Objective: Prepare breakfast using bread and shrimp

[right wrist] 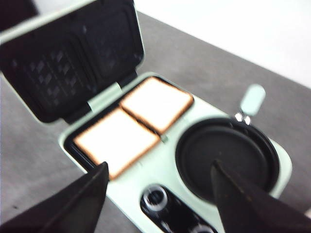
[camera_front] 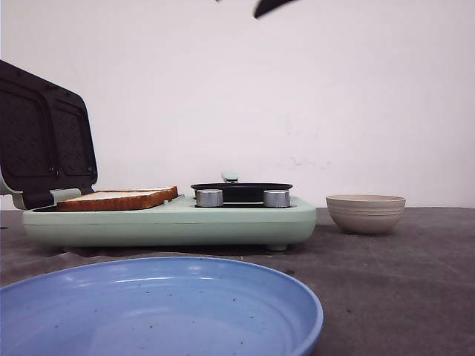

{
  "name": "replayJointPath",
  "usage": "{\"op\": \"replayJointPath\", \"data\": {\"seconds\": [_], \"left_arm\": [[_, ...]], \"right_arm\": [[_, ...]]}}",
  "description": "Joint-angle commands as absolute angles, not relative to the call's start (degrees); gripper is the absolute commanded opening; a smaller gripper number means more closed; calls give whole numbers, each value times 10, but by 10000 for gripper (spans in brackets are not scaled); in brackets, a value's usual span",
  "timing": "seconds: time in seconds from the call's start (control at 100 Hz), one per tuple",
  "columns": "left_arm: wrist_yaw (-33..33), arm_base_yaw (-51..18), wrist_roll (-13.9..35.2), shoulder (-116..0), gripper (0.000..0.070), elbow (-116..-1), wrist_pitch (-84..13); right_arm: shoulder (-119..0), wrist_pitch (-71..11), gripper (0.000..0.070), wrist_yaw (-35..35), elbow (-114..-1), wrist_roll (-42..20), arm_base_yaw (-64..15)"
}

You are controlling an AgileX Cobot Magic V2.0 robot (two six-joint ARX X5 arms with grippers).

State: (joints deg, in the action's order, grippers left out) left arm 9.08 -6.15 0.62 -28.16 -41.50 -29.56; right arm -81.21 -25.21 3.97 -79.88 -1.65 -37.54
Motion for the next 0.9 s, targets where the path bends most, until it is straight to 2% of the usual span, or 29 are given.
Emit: {"op": "replayJointPath", "data": {"seconds": [0.0,0.13,0.47,0.7,0.89], "left_arm": [[90,-64,7,-283,700,-418,-288],[90,-64,7,-283,700,-418,-288],[90,-64,10,-283,700,-418,-292],[90,-64,11,-283,700,-418,-292],[90,-64,11,-283,700,-418,-292]], "right_arm": [[-761,-213,402,17,-722,-15,-378],[-661,-180,403,-20,-605,-38,-377],[-411,-191,403,-83,-396,-132,-377],[-272,-264,403,-123,-328,-171,-377],[-218,-324,403,-137,-318,-181,-377]]}}
